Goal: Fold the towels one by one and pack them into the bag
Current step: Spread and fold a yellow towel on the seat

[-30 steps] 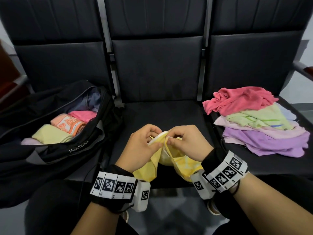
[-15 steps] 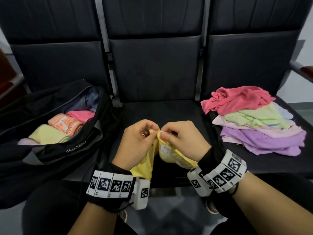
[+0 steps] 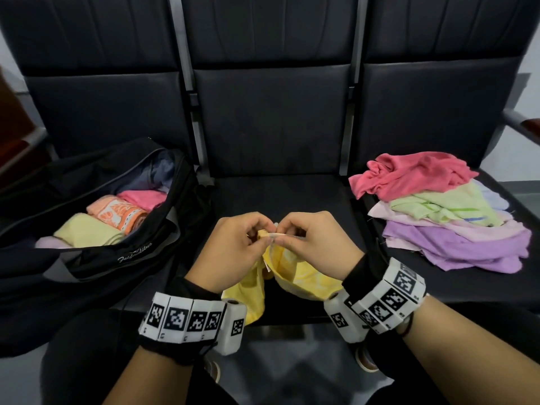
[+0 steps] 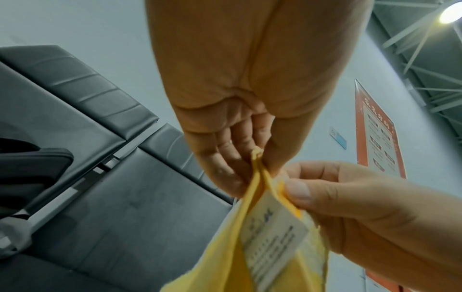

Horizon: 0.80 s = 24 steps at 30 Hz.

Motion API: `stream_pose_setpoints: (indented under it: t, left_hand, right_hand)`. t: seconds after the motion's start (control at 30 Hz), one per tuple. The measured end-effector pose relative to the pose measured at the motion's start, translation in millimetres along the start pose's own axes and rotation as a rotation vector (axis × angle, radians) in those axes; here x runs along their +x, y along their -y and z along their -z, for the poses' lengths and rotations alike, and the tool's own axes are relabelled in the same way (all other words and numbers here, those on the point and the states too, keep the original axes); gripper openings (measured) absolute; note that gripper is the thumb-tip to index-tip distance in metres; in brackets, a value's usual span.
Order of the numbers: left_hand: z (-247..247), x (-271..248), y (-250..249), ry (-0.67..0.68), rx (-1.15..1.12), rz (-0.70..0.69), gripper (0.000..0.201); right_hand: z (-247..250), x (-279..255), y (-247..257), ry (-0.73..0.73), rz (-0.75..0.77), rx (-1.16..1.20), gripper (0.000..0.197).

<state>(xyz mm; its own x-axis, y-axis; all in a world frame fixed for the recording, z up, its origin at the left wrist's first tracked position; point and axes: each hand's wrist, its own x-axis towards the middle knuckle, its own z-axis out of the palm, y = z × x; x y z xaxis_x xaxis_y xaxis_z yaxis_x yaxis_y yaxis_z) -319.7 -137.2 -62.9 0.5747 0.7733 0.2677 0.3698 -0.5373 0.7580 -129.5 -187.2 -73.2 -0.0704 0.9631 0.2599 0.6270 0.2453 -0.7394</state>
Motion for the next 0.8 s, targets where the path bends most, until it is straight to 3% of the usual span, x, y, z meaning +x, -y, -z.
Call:
stream_pose_setpoints:
  t: [0.17,0.27,0.4,0.63,0.8]
  left_hand:
    - [11,-1,-1,-0.196,0.018,-0.084,0.015]
    - [21,0,0,-0.335,-0.023,-0.086,0.018]
    - [38,0,2,-0.405,-0.005,-0.084,0.022]
    - [81,2,12,-0.614,0.037,-0.025,0.017]
    - [103,7,17,-0.691,0.087,-0.065,0.02]
  right_hand:
    - [21,0,-40,0.222,-0.022,-0.313,0.016]
    - [29,-3,-67,0.277,-0.027,-0.486,0.022]
    - [36,-8,-86,0.352,0.021,-0.68,0.035]
    - [85,1,-73,0.102,0.089,-0.554,0.043]
    - [99,8,-61,0.156,-0.012,-0.503,0.022]
